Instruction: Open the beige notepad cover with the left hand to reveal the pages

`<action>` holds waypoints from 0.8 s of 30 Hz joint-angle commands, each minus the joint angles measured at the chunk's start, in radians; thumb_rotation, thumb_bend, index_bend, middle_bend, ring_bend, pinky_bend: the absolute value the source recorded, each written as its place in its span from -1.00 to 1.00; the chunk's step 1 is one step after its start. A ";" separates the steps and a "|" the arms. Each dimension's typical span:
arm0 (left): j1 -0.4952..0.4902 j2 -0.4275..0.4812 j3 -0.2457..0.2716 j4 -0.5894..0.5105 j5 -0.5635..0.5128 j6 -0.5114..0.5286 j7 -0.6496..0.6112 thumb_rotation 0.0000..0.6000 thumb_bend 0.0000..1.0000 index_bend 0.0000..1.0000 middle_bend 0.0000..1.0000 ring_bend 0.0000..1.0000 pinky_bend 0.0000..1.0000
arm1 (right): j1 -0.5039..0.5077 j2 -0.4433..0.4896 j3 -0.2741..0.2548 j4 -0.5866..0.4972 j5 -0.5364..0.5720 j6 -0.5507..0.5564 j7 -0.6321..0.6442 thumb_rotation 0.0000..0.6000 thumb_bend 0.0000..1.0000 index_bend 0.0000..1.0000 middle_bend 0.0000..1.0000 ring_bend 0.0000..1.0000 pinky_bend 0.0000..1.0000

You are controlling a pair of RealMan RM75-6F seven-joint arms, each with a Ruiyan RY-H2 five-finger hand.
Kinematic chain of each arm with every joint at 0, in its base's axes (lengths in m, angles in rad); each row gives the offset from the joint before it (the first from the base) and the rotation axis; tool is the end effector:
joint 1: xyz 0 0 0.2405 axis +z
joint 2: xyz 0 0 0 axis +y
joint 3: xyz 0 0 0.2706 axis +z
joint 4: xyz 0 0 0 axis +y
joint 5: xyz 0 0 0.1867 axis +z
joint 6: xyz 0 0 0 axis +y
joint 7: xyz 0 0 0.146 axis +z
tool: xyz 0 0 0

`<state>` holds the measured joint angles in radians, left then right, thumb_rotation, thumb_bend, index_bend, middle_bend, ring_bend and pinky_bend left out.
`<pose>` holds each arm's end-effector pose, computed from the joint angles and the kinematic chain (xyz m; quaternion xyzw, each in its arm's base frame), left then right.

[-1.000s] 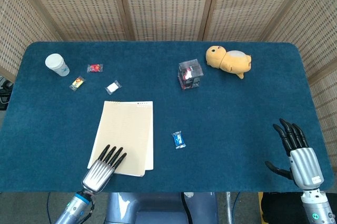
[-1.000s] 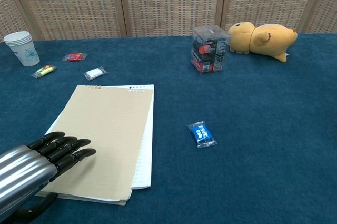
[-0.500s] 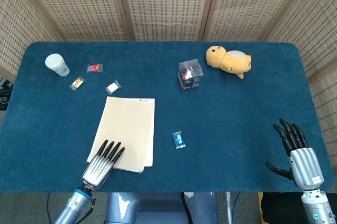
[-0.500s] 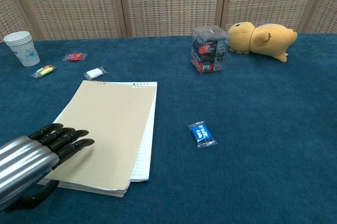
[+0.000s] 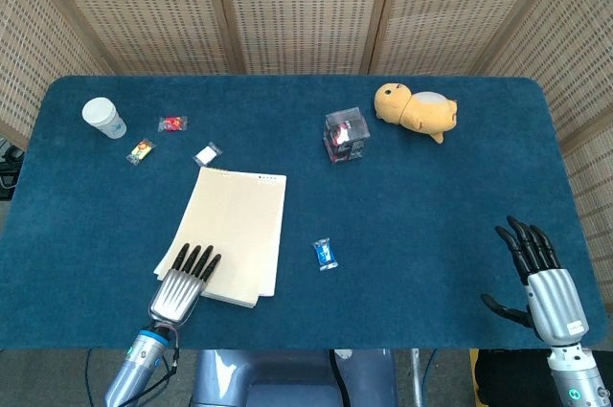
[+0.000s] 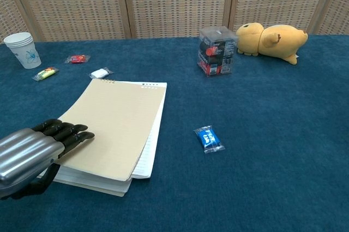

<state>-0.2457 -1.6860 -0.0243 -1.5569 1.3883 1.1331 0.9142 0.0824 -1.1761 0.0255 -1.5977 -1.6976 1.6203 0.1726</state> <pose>-0.2268 0.1971 -0.0371 -0.7960 -0.2732 -0.2302 0.4885 -0.2824 -0.1730 0.1739 0.5868 -0.3790 0.5142 0.4976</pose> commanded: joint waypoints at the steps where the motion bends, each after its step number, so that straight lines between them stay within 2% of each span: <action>1: -0.009 -0.006 -0.004 0.003 -0.010 0.000 0.001 1.00 0.50 -1.00 -1.00 -1.00 -1.00 | 0.000 0.000 0.000 0.000 0.000 0.000 0.002 1.00 -0.93 -0.91 -1.00 -1.00 -1.00; 6: -0.022 -0.010 -0.007 0.006 -0.029 0.004 -0.004 1.00 -0.11 -1.00 -1.00 -1.00 -1.00 | 0.000 0.000 0.000 0.001 -0.001 0.002 0.006 1.00 -0.93 -0.91 -1.00 -1.00 -1.00; 10: -0.033 -0.010 -0.012 0.008 -0.047 0.006 0.002 1.00 -0.27 -1.00 -1.00 -1.00 -1.00 | 0.000 0.000 0.000 0.001 -0.001 0.002 0.006 1.00 -0.93 -0.91 -1.00 -1.00 -1.00; 15: -0.047 -0.011 -0.024 0.010 -0.075 0.012 0.010 1.00 -0.22 -1.00 -1.00 -1.00 -1.00 | 0.000 0.000 0.000 0.002 -0.002 0.004 0.007 1.00 -0.93 -0.91 -1.00 -1.00 -1.00; 19: -0.061 -0.024 -0.039 0.025 -0.090 0.026 0.025 1.00 0.19 -1.00 -1.00 -1.00 -1.00 | 0.000 -0.001 -0.001 0.003 -0.003 0.003 0.007 1.00 -0.93 -0.91 -1.00 -1.00 -1.00; 20: -0.065 -0.026 -0.042 0.026 -0.094 0.027 0.023 1.00 0.23 -1.00 -1.00 -1.00 -1.00 | 0.000 -0.001 -0.001 0.004 -0.002 0.003 0.007 1.00 -0.93 -0.91 -1.00 -1.00 -1.00; 24: -0.080 -0.033 -0.057 0.029 -0.118 0.028 0.030 1.00 0.24 -1.00 -1.00 -1.00 -1.00 | 0.000 -0.002 0.000 0.004 -0.002 0.004 0.009 1.00 -0.93 -0.91 -1.00 -1.00 -1.00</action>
<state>-0.3222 -1.7169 -0.0772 -1.5298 1.2750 1.1611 0.9418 0.0827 -1.1782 0.0259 -1.5934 -1.7000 1.6243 0.1815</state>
